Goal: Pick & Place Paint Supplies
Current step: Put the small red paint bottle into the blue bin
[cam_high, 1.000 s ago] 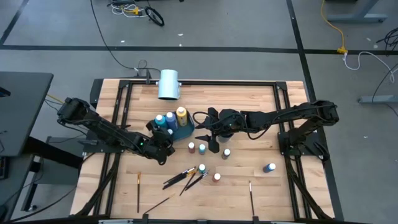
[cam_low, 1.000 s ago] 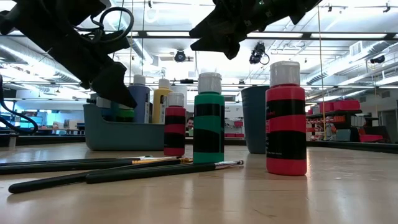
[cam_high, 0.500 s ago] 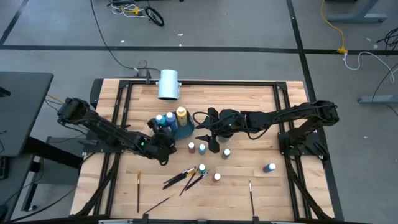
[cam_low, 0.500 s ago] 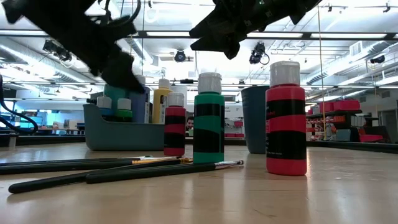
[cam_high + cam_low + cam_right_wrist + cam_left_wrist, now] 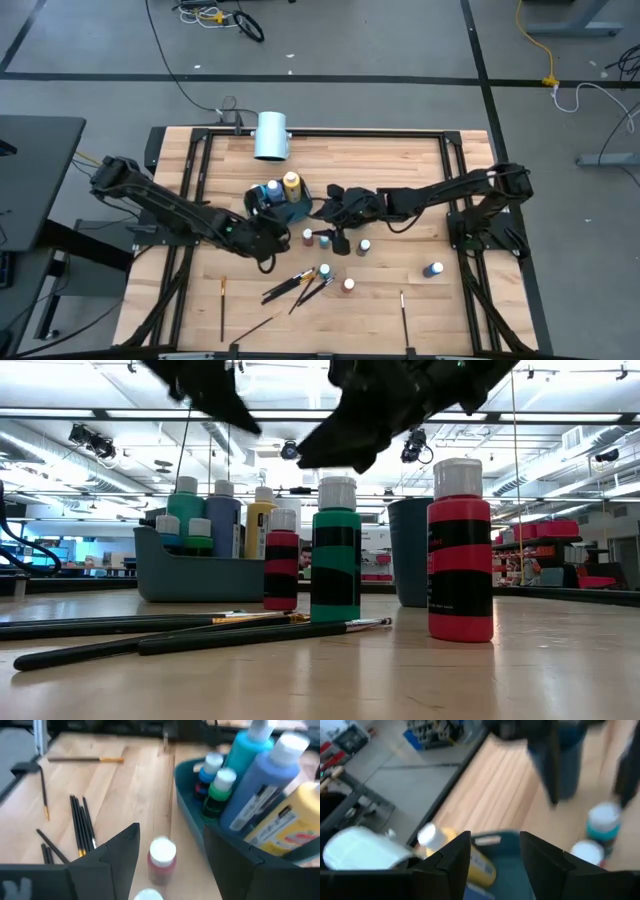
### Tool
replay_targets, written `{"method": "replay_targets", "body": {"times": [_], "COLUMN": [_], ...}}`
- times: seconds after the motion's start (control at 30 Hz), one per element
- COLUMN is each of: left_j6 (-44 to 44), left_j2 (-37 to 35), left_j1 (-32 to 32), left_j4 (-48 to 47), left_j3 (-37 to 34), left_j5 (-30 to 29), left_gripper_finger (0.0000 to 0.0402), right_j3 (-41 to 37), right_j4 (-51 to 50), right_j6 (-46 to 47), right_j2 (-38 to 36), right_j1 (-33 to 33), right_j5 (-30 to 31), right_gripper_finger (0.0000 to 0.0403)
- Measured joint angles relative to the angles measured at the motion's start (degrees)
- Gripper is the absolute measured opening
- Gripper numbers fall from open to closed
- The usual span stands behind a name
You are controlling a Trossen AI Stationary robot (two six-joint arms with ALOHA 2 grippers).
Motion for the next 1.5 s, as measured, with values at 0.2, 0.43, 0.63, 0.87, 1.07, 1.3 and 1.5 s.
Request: {"method": "replay_targets", "body": {"times": [0.2, 0.43, 0.63, 0.87, 1.07, 1.3, 1.5], "left_j6": [0.2, -1.7, -5.9, -2.9, -2.4, -2.4, -2.4], "left_j2": [-8.2, -18.0, -23.6, -26.1, -26.1, -26.1, -26.1], "left_j1": [-1.2, -2.4, -2.4, -2.4, -2.4, -2.4, -2.4], "left_j4": [-1.7, -2.0, -0.2, 5.2, 5.5, 5.5, 5.5], "left_j3": [0.2, -5.9, -12.8, -16.5, -16.5, -16.5, -16.5], "left_j5": [-2.4, -2.3, -2.7, -2.7, -2.8, -2.8, -2.8], "left_gripper_finger": [0.0171, 0.0170, 0.0170, 0.0170, 0.0170, 0.0170, 0.0170], "right_j3": [0.0, 0.0, 0.1, 0.0, 0.0, 0.1, 0.1], "right_j4": [2.1, 5.0, 8.1, 8.7, 8.2, 7.7, 7.8], "right_j6": [-1.8, -2.6, -2.8, -2.8, -2.6, -2.6, -3.2], "right_j2": [3.2, 6.1, 8.0, 10.4, 10.7, 10.7, 10.7], "right_j1": [0.0, -0.2, -0.2, -0.5, -0.9, -1.1, -1.1], "right_j5": [-3.4, -2.7, -2.9, -2.9, -2.6, -3.0, -3.0], "right_gripper_finger": [0.0222, 0.0222, 0.0222, 0.0222, 0.0215, 0.0164, 0.0121]}}
